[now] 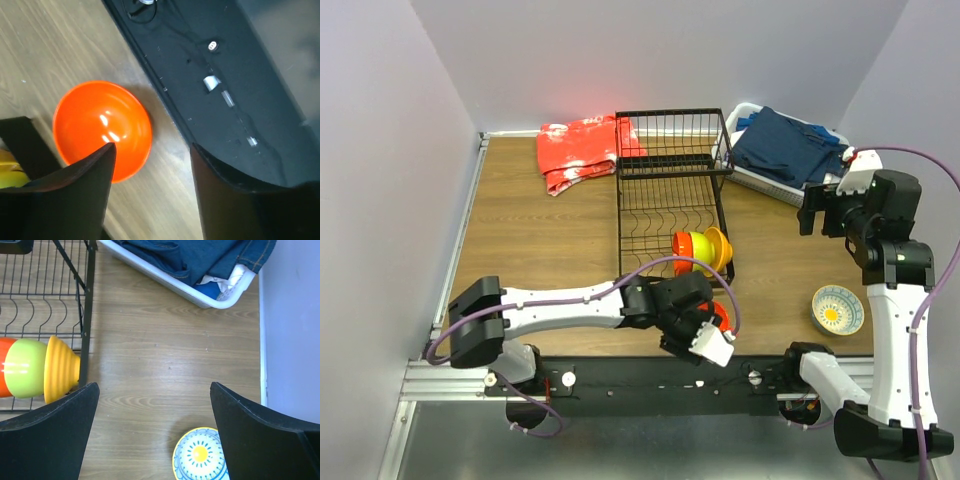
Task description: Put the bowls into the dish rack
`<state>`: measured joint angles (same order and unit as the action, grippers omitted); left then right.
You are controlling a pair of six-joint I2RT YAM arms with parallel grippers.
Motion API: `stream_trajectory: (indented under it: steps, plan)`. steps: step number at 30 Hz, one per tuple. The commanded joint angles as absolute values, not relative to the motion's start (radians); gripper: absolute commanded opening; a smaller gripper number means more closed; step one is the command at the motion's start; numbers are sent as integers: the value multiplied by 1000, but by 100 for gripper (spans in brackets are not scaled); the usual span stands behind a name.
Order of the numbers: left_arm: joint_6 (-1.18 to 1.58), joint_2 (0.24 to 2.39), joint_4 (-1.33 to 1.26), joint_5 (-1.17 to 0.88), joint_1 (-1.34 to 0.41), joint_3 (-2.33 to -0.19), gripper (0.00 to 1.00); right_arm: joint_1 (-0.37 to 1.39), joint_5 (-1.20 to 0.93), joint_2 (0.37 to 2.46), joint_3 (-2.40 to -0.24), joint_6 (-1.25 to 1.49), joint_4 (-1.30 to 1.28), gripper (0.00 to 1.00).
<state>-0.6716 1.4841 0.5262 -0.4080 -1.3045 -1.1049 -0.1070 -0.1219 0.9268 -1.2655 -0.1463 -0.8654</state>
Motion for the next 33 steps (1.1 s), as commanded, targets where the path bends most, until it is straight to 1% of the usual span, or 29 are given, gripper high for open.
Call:
stream_trajectory:
  steps: [1,2,3,4,10,14,19,25,28,29,31,32,33]
  plan:
    - [-698,1555,575,-330,-1313,-1181,51,-117,-66,907,-1247,-167,-879,100]
    - [-695,1572,584,-325,-1313,-1192,32,-117,-67,899,-1244,-167,-880,100]
    - [-693,1603,591,-315,-1312,-1199,26,-115,-67,896,-1238,-166,-879,100]
    - [-695,1614,592,-311,-1313,-1206,25,-115,-71,893,-1232,-164,-880,100]
    - [-704,1661,551,-324,-1315,-1187,26,-115,-63,893,-1223,-172,-882,100]
    - [-692,1672,545,-324,-1316,-1174,33,-115,-67,899,-1221,-175,-879,100]
    - [-673,1701,529,-311,-1321,-1170,35,-115,-77,902,-1203,-166,-864,100]
    - [-657,1736,509,-313,-1322,-1167,34,-115,-81,914,-1203,-170,-862,100]
    - [-654,1744,494,-310,-1324,-1158,31,-115,-83,925,-1207,-170,-859,100]
    - [-650,1744,488,-308,-1324,-1158,26,-117,-83,925,-1209,-170,-859,100]
    - [-643,1741,486,-307,-1322,-1166,20,-115,-84,928,-1210,-169,-859,100]
    - [-631,1735,488,-308,-1322,-1169,13,-115,-86,928,-1210,-167,-861,100]
    - [-629,1723,498,-308,-1324,-1172,10,-115,-87,928,-1210,-167,-861,100]
